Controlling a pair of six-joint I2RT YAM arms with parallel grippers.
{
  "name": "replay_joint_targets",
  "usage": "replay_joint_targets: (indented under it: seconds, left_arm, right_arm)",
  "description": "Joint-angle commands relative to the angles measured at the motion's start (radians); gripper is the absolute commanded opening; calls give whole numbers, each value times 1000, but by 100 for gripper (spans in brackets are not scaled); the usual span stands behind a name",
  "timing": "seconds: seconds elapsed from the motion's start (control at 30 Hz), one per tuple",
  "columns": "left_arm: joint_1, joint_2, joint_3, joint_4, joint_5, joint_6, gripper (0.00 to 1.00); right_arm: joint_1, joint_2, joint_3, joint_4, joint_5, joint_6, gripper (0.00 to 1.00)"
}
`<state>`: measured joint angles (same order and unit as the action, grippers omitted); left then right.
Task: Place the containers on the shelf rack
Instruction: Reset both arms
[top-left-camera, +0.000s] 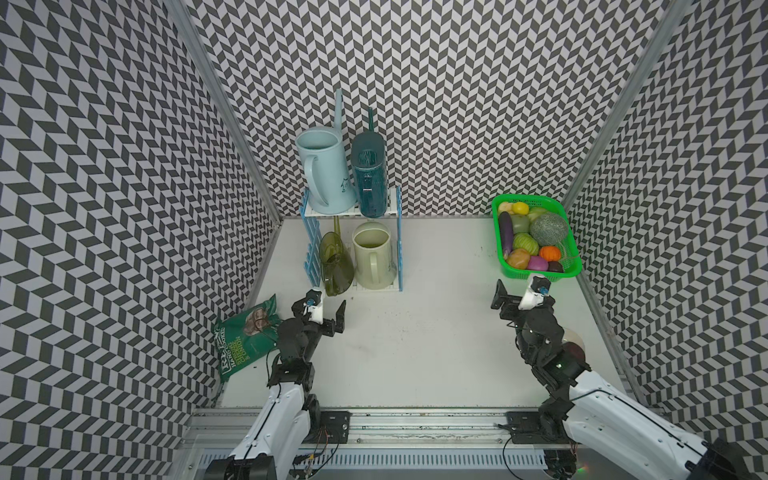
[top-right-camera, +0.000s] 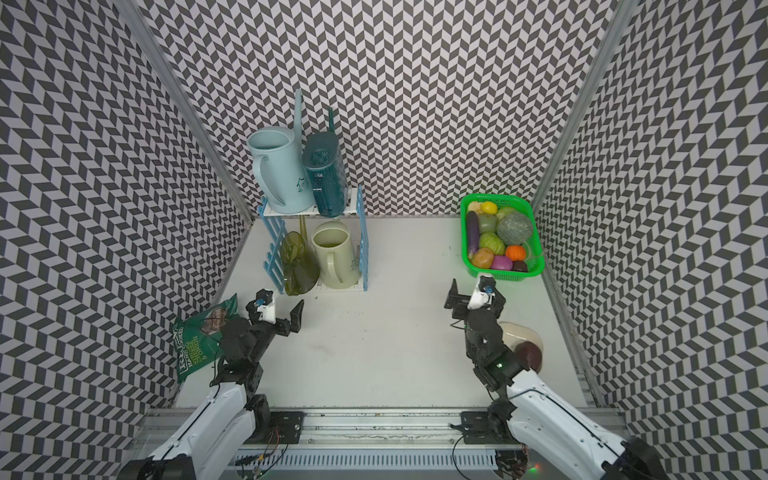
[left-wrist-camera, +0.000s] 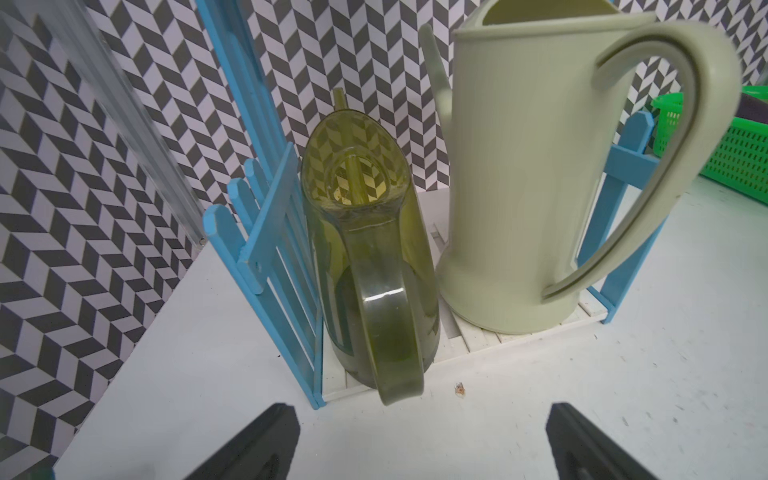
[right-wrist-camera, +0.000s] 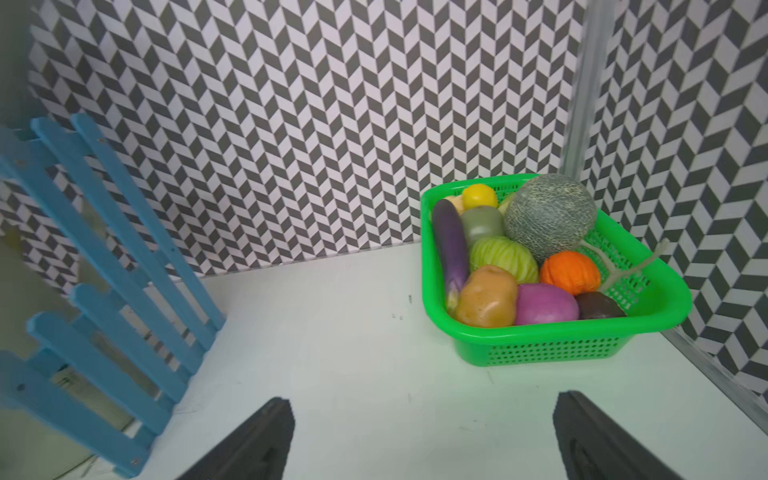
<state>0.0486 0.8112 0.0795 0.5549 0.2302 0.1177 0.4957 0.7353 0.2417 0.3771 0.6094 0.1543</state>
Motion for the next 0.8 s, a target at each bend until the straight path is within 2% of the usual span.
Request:
replay_joint_targets:
  seconds: [0.0,0.03,0.1,0.23,0.4,0.53,0.77]
  left_arm:
    - [7,93,-14,266,-50,-38,100]
    - [7,130,-17,306,-58,-43,100]
    - [7,209,-17,391,-69,-52,100]
    - [7,293,-14,504,-67,-70,100]
    - [7,401,32,567,-71,-95,100]
    - [7,469,58,612,-71,-106,100]
    - [7,504,77,635,-66,-118,100]
  right_arm:
    - [-132,-23,-127,284,-168,-43,100]
    - [-170,-19,-157,340,-192,-31,100]
    - [-214,-30,-156,326,-236,-45,100]
    - [-256,0,-206,452,-242,-108,100]
    - [-342,143,-287,653,-321,-91,100]
    - [-350,251,-270,745,-350,-115,100]
    - [-359,465,-217,915,-399,-160,100]
